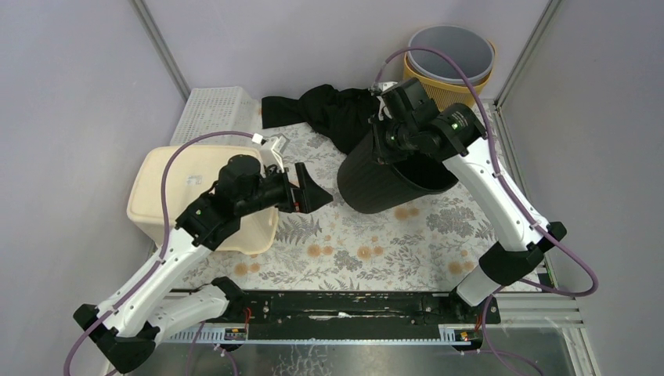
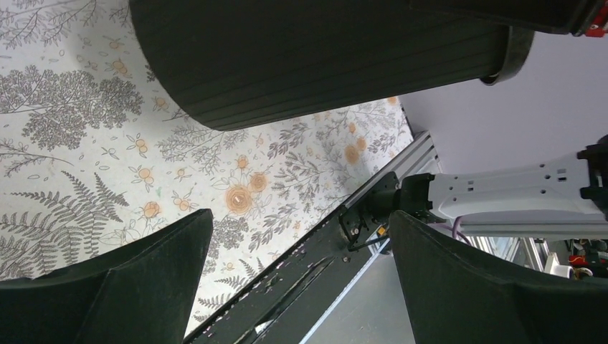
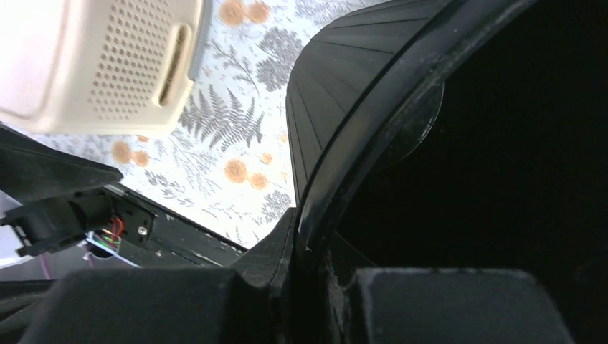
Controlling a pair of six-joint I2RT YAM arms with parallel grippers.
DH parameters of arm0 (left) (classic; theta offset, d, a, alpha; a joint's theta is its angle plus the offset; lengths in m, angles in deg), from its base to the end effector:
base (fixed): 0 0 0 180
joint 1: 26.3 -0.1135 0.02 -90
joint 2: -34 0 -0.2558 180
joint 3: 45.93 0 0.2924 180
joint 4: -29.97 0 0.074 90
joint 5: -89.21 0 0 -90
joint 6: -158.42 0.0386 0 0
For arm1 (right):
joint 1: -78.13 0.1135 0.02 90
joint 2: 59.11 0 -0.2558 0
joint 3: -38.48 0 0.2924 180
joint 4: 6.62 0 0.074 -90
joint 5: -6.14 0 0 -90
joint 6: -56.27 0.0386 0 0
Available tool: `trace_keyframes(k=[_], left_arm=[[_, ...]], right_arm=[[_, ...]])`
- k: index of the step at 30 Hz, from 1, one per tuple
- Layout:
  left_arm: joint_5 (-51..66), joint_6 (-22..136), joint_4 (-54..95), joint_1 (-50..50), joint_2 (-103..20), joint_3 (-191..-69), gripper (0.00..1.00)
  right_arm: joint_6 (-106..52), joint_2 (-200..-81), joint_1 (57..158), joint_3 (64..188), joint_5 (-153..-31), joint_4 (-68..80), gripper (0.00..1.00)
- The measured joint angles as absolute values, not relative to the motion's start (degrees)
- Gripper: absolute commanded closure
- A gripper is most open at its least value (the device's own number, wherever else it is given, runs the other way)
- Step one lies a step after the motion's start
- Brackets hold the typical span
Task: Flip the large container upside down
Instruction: Turn the container upside down at the center of the board.
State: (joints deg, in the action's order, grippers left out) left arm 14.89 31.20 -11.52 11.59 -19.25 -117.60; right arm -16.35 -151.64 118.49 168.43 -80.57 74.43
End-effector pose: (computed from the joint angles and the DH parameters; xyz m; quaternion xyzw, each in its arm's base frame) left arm 0.1882 -0.1597 0.3673 0.0800 0.8260 -0.4232 0.3637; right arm 0.2643 0.2217 0.4691 -0.1720 0.9027 0.1669 0.3574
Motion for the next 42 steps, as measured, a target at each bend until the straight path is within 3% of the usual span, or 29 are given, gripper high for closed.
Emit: trace_keyframes(k=[18,32,42], left_arm=[[12.86,30.72,-13.60,11.59,-12.85,-122.54,0.00],[12.01,30.77,-15.94,11.59,-12.37,-126.65,0.00],[11.75,30.77,-16.16,11.59,-11.23,-126.65,0.00]], right_arm=[[-7.71,-146.05,114.60,160.45,-92.29,54.39,1.00],[8.79,-138.44,104.68,139.75,-104.29,26.33,1.00],[20.42,-134.97,101.95,126.55,-105.82,5.17,1.00]])
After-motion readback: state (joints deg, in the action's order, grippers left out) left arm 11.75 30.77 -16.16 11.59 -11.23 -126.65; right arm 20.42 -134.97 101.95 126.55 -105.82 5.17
